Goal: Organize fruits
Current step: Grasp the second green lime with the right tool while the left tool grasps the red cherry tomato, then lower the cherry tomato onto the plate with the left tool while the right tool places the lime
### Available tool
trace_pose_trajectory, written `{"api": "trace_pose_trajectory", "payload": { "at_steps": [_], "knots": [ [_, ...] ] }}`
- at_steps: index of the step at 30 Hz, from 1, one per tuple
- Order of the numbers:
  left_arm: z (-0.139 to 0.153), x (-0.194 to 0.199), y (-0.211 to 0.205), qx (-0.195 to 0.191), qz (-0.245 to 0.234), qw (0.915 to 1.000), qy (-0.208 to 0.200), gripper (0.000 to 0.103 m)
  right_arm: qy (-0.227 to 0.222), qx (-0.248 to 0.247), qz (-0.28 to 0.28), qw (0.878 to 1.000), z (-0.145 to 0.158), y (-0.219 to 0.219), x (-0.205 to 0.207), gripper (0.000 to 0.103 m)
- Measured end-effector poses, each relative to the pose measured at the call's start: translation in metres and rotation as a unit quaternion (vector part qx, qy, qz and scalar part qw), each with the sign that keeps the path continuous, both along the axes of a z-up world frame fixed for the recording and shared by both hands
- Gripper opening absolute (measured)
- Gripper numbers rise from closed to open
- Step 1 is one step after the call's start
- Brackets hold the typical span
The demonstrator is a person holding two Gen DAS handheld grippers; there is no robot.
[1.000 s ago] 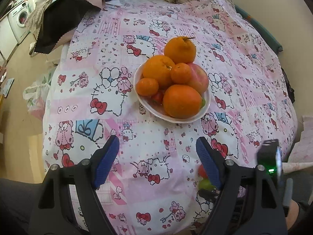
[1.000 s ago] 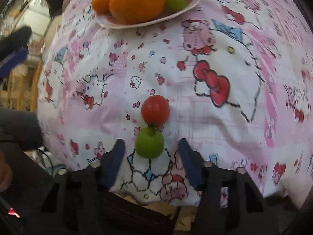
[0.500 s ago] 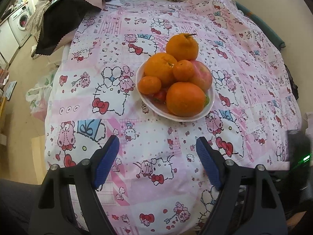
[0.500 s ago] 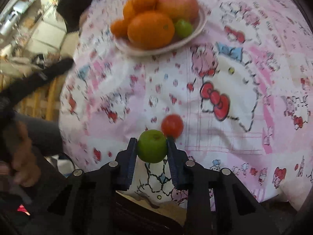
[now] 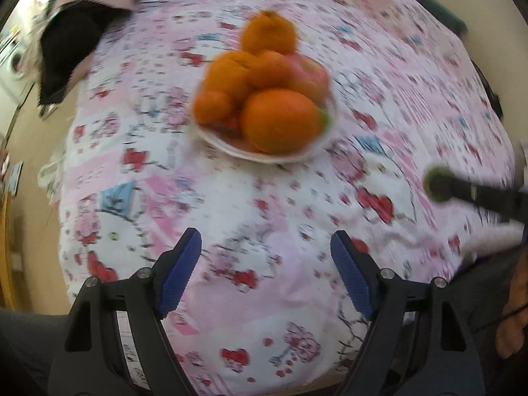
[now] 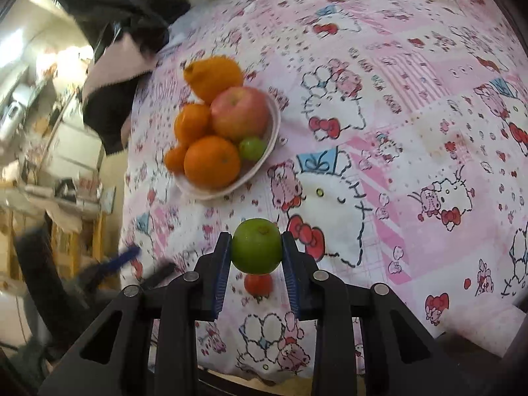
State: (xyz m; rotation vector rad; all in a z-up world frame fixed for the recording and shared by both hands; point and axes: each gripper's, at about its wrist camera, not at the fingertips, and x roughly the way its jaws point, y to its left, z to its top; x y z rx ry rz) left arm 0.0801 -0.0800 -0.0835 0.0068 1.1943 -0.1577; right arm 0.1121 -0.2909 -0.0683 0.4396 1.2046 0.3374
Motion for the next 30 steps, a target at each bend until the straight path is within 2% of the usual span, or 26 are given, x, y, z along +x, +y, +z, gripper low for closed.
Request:
{"api": "trace_pose_trajectory", "payload": {
  "at_steps": [5,8,11,13,16,20,21,22,23,30],
  "knots": [
    [-0.016,-0.008,-0.044,0.008,-0.047,0.9987,0.015,0.078,-0.006,0.025,-0.027,0.999,0.004,-0.015,0.004,0.032],
    [-0.029,-0.009,-0.062,0.006,-0.051,0.9982,0.031,0.077,0.001,0.043,-0.033,0.999,0.003,-0.018,0.006,0.032],
    [-0.047,-0.009,-0.075,0.003,-0.046,0.9968,0.065,0.076,0.008,0.061,-0.03,0.998,0.001,-0.018,0.007,0.032],
    [-0.057,-0.007,-0.081,0.011,-0.045,0.9962,0.074,0.069,0.01,0.068,-0.026,0.997,0.001,-0.017,0.007,0.032],
    [-0.065,-0.002,-0.085,0.022,-0.039,0.9957,0.081,0.065,0.006,0.077,-0.023,0.997,0.004,-0.015,0.007,0.032],
    [-0.072,0.002,-0.088,0.03,-0.042,0.9948,0.087,0.04,0.0,0.084,-0.022,0.996,0.009,-0.016,0.008,0.032],
    [-0.072,0.002,-0.088,0.031,-0.044,0.995,0.084,0.037,-0.001,0.087,-0.023,0.996,0.009,-0.017,0.008,0.032],
    [-0.07,0.002,-0.088,0.021,-0.046,0.9954,0.081,0.025,-0.001,0.089,-0.023,0.996,0.01,-0.017,0.008,0.032],
    [-0.068,0.002,-0.088,0.01,-0.048,0.9956,0.08,0.026,-0.002,0.09,-0.023,0.996,0.01,-0.017,0.009,0.032],
    [-0.057,0.007,-0.081,0.006,-0.039,0.9966,0.072,0.026,-0.003,0.093,-0.02,0.995,0.012,-0.016,0.008,0.032]
  ]
}}
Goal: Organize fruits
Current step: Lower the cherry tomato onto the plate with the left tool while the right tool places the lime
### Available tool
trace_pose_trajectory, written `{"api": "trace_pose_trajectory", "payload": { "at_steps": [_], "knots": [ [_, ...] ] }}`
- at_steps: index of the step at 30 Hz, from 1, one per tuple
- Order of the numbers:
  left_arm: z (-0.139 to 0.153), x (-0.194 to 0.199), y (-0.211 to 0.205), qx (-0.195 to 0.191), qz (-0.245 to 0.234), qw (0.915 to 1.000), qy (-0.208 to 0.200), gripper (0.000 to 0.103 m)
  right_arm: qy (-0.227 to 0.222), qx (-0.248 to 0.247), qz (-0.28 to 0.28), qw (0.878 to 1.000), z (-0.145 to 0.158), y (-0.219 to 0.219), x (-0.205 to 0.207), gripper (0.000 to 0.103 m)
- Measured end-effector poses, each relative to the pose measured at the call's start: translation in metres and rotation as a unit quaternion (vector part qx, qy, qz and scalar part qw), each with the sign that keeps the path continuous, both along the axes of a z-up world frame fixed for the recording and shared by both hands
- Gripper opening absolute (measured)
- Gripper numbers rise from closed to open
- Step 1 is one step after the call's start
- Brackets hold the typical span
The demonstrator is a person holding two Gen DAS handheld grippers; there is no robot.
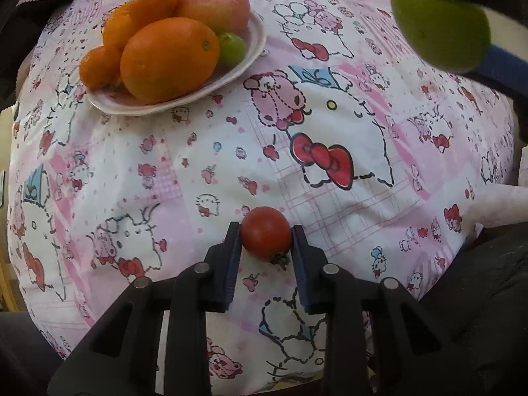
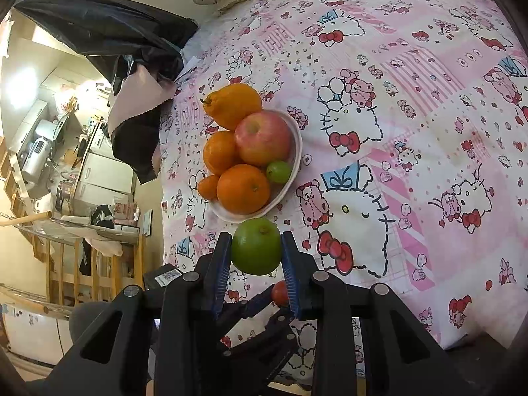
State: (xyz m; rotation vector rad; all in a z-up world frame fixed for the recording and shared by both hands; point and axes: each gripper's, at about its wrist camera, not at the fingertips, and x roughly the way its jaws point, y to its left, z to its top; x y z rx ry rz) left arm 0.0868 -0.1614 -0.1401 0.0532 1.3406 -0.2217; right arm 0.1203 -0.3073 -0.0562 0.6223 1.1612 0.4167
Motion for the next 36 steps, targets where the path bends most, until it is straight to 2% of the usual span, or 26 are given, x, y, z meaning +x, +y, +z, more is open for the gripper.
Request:
{"api": "trace_pose_trajectory", "payload": {
  "at_steps": [9,15,28,36],
  "knots": [
    [0.024,-0.004,0.027,-0.014,0.025,0.9995,-0.015,0.026,0.008,0.001,-0.003,1.0,-0.003,0.0,0.001,0.032],
    [0.055,0.006,0.053,-0.017,0.044,0.9977,-0.05,0.026,0.009,-0.012,-0.005,1.0,-0.005,0.002,0.001,0.032],
    [0.099,0.042,0.123,-0.014,0.092,0.9906,-0.101,0.026,-0.008,-0.017,0.002,1.0,0.002,0.014,0.006,0.032],
    [0.116,0.069,0.151,-0.009,0.097,0.9881,-0.119,0.026,-0.03,-0.003,0.017,0.999,0.021,0.024,0.034,0.032]
  ]
}}
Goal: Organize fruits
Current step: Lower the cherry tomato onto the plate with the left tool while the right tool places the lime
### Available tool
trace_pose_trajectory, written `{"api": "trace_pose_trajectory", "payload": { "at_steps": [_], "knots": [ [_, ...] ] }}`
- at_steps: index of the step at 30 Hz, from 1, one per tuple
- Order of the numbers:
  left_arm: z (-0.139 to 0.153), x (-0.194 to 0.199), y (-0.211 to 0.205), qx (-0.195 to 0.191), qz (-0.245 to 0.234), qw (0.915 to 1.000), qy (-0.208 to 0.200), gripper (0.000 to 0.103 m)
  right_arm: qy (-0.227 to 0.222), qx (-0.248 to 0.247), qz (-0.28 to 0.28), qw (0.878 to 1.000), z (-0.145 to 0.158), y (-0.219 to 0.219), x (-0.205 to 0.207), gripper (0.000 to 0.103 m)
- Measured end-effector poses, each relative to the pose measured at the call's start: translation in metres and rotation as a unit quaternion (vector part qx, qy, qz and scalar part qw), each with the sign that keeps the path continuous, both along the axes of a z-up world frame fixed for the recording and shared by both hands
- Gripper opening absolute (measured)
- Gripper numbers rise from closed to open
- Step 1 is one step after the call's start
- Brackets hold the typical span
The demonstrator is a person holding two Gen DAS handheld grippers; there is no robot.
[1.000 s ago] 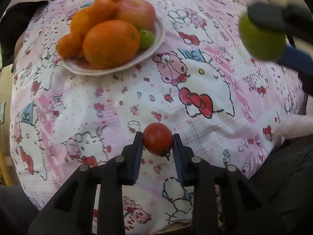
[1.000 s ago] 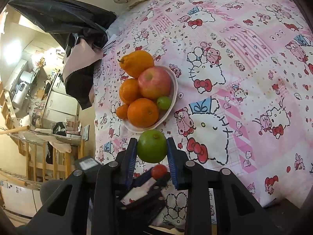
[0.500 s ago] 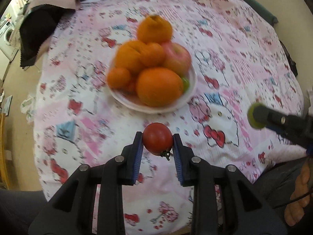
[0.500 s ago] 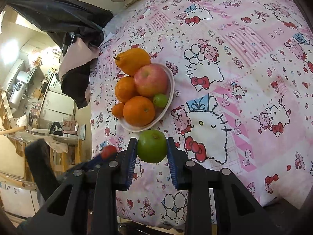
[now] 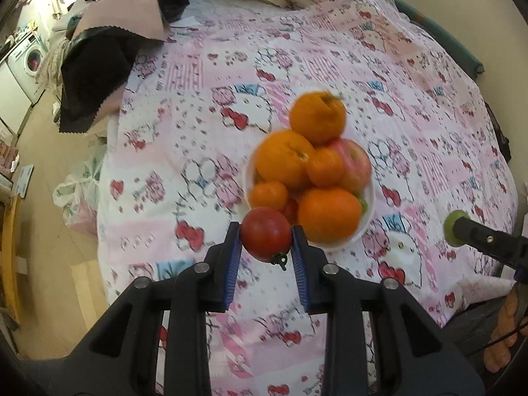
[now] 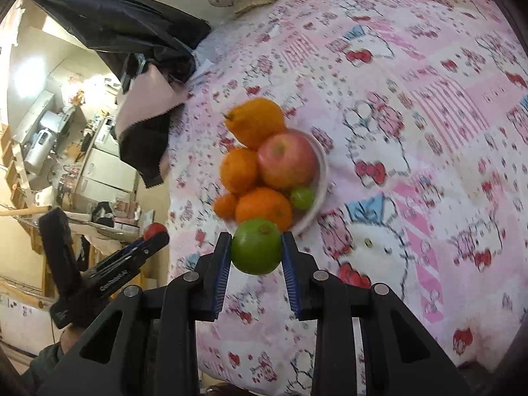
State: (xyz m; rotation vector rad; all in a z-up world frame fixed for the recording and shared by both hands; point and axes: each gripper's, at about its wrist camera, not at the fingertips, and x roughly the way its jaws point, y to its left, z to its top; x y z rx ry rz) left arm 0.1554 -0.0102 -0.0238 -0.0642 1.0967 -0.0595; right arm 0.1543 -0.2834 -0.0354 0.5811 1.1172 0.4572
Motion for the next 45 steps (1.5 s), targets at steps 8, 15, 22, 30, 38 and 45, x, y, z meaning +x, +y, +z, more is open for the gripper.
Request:
{"api": "trace_pose_trajectory", "payload": {
  "at_steps": [8,15,22,30,38,45],
  "knots": [
    [-0.005,0.039,0.021,-0.041,0.037,0.9983,0.019,0.026,-0.006,-0.009,0.032,0.999,0.004,0.024,0.035,0.032],
    [-0.046,0.059,-0.003,-0.05,0.017,0.9967,0.062,0.026,0.004,-0.012,0.062,0.998,-0.01,0.045,0.072,0.032],
    [-0.067,0.083,-0.025,-0.019,-0.02,0.9973,0.068,0.026,0.002,-0.03,0.071,0.997,-0.024,0.059,0.106,0.032],
    [-0.077,0.092,-0.035,0.0,-0.033,0.9974,0.064,0.026,0.015,-0.03,0.079,0.996,-0.044,0.076,0.142,0.032],
    [-0.078,0.093,-0.03,0.022,-0.023,0.9973,0.066,0.057,0.023,-0.048,0.095,0.994,-0.061,0.096,0.155,0.032],
    [-0.082,0.091,-0.023,0.001,-0.01,0.9969,0.078,0.062,0.029,-0.038,0.091,0.995,-0.061,0.093,0.155,0.036]
  ]
}}
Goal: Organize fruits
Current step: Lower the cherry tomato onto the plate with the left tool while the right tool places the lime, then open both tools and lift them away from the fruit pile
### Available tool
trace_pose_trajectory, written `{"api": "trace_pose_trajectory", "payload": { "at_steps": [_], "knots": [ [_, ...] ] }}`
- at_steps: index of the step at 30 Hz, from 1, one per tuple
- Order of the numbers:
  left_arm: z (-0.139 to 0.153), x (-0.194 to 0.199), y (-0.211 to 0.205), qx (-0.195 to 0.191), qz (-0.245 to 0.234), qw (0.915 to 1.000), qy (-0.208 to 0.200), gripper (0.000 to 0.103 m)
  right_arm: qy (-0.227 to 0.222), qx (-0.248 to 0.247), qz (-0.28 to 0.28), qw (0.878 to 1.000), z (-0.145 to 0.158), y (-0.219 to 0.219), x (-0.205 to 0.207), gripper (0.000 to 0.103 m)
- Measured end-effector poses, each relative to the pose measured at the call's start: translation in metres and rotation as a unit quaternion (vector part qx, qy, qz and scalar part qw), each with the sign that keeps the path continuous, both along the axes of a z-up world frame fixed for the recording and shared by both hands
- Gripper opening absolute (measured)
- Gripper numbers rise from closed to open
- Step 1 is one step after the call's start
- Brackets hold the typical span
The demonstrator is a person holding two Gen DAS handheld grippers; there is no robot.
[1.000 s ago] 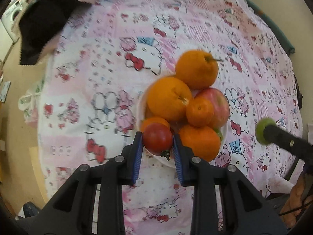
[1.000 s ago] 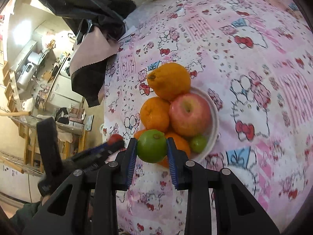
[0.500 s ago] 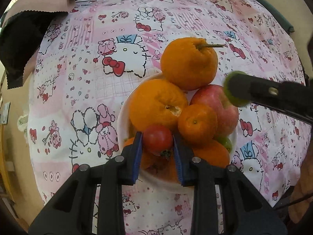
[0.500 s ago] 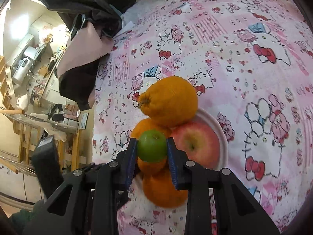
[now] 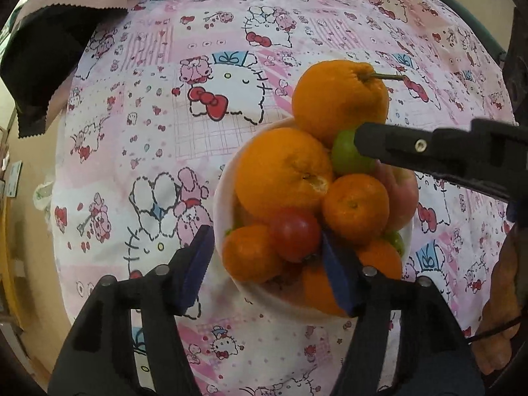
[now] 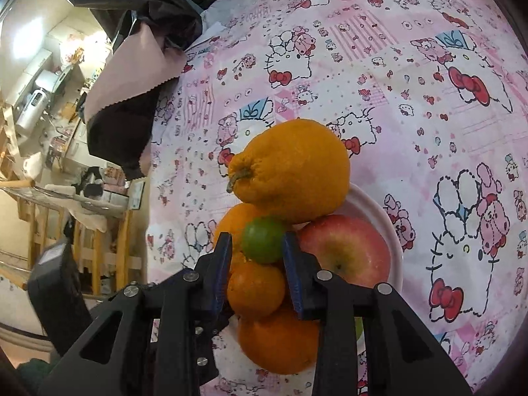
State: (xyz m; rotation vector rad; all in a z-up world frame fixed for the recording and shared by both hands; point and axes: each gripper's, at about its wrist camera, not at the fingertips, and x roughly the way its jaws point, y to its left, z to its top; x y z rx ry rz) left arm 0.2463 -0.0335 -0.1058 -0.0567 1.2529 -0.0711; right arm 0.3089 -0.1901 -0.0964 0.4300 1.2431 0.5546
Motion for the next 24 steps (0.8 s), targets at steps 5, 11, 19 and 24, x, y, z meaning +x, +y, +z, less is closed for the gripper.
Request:
{"api": "trace_pose_trajectory", "payload": {
  "at_steps": [5,11,19,24],
  "knots": [
    [0.005,-0.006,-0.003,-0.002,-0.004,1.0,-0.005,0.062,-0.01,-0.001,-0.008,1.0,0.009,-0.006,-0.004,0.055],
    [0.012,-0.013,-0.009,0.006,-0.017,0.9997,-0.017,0.062,-0.031,-0.011,-0.012,0.999,0.023,-0.013,-0.015,0.058],
    [0.025,-0.027,-0.005,0.0,-0.01,0.9997,-0.023,0.062,-0.052,-0.011,-0.02,0.998,0.048,-0.032,-0.042,0.067],
    [0.043,-0.042,-0.005,0.035,-0.014,0.9978,-0.054,0.062,-0.067,-0.022,-0.03,0.997,0.058,-0.042,-0.064,0.071]
  ]
}}
